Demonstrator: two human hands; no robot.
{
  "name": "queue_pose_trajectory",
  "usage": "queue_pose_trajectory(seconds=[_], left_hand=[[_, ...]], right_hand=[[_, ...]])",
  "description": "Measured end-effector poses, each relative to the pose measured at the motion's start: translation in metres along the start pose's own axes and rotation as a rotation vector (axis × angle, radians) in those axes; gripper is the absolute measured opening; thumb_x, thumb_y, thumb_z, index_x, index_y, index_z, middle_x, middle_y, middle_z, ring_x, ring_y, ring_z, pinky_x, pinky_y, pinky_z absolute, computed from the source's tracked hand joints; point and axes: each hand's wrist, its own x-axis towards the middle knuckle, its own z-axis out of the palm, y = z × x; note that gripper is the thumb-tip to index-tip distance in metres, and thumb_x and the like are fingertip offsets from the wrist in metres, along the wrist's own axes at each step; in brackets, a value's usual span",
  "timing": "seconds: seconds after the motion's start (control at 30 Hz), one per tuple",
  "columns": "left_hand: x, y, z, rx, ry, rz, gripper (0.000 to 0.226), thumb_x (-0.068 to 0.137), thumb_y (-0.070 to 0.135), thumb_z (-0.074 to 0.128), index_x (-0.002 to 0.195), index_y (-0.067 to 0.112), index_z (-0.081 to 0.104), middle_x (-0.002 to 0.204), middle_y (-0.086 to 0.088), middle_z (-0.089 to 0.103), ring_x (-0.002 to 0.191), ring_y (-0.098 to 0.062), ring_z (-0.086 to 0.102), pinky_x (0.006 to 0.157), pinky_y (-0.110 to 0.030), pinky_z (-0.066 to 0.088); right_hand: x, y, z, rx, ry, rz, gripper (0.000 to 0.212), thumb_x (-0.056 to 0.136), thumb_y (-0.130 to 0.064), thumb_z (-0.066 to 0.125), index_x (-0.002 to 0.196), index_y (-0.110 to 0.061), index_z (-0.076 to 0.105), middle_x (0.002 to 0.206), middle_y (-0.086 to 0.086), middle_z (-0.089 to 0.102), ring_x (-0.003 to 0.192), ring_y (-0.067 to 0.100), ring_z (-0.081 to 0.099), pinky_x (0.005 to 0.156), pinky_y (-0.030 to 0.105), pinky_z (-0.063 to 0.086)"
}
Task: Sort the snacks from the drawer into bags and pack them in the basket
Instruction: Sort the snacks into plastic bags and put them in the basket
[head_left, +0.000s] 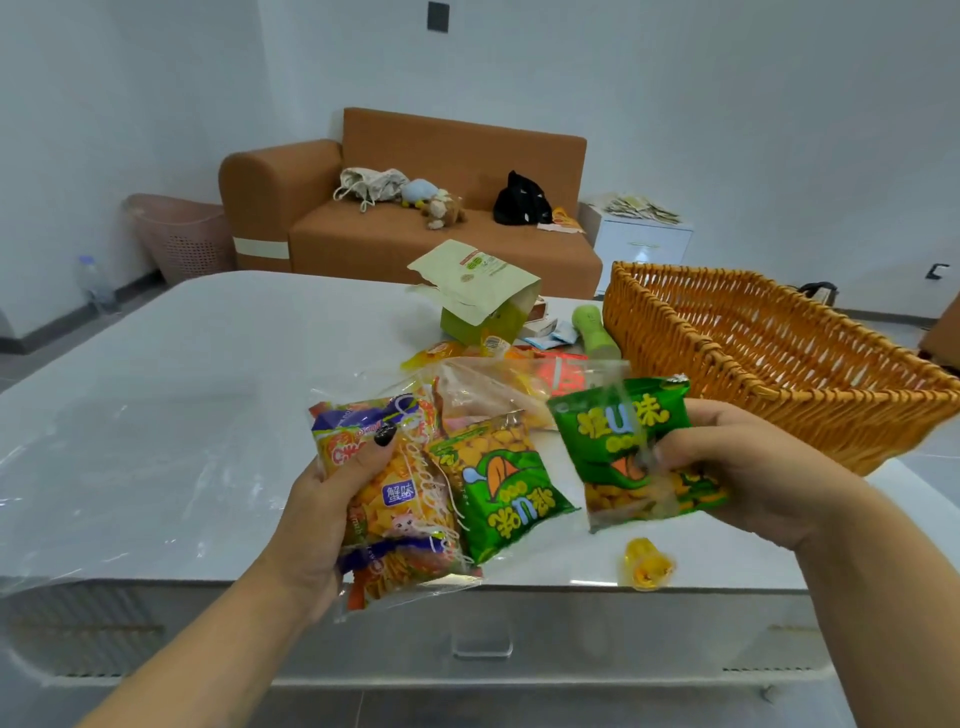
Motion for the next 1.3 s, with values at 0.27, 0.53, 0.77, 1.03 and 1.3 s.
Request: queue_pose_trajectory(seconds=[0.27, 0.53, 0.77, 1.03, 1.3], left_hand=[[0.001, 0.000, -0.001, -0.087, 0.000, -0.019, 0.050, 0.068, 0.030, 0.073, 0.112, 0.009, 0.066, 0.094, -0.016, 0.075, 0.071, -0.029, 0.074, 0.055, -0.038, 0.061], [0.003, -0.001, -0.007, 0.016, 0.006, 0.004, 0.057, 0.063, 0.027, 0.082, 0.116, 0.012, 0.064, 0.099, -0.015, 0.075, 0.080, -0.032, 0.074, 0.068, -0.041, 0.062], [0.001, -0.005, -0.007, 0.142, -0.050, 0.016, 0.094, 0.032, 0.050, 0.092, 0.114, 0.015, 0.064, 0.102, -0.015, 0.074, 0.088, -0.035, 0.073, 0.071, -0.042, 0.061], [0.001, -0.004, -0.004, 0.167, -0.067, 0.007, 0.068, 0.053, 0.043, 0.083, 0.112, 0.015, 0.062, 0.097, -0.012, 0.076, 0.083, -0.032, 0.074, 0.067, -0.038, 0.061], [0.001, 0.001, -0.006, 0.172, -0.034, 0.007, 0.063, 0.058, 0.034, 0.085, 0.114, 0.015, 0.062, 0.094, -0.010, 0.076, 0.079, -0.029, 0.074, 0.060, -0.034, 0.060]], right_hand=[[-0.004, -0.006, -0.006, 0.058, 0.131, -0.045, 0.067, 0.036, -0.018, 0.092, 0.098, -0.002, 0.072, 0.109, 0.024, 0.069, 0.094, 0.036, 0.070, 0.074, 0.039, 0.060], [0.000, -0.004, 0.006, -0.018, 0.181, 0.013, 0.053, 0.051, 0.003, 0.059, 0.104, 0.001, 0.065, 0.105, 0.023, 0.070, 0.090, 0.033, 0.071, 0.074, 0.038, 0.060], [0.003, -0.005, 0.015, -0.058, 0.166, 0.015, 0.035, 0.066, 0.004, 0.063, 0.099, -0.005, 0.071, 0.102, 0.019, 0.072, 0.088, 0.030, 0.072, 0.078, 0.035, 0.058], [0.014, 0.001, 0.026, -0.030, 0.257, 0.030, 0.037, 0.063, -0.004, 0.066, 0.100, -0.003, 0.069, 0.098, 0.018, 0.073, 0.086, 0.029, 0.072, 0.073, 0.036, 0.060], [0.006, -0.001, 0.005, 0.002, 0.366, 0.044, 0.043, 0.066, -0.006, 0.065, 0.108, 0.000, 0.067, 0.093, 0.016, 0.074, 0.069, 0.019, 0.070, 0.058, 0.027, 0.059]])
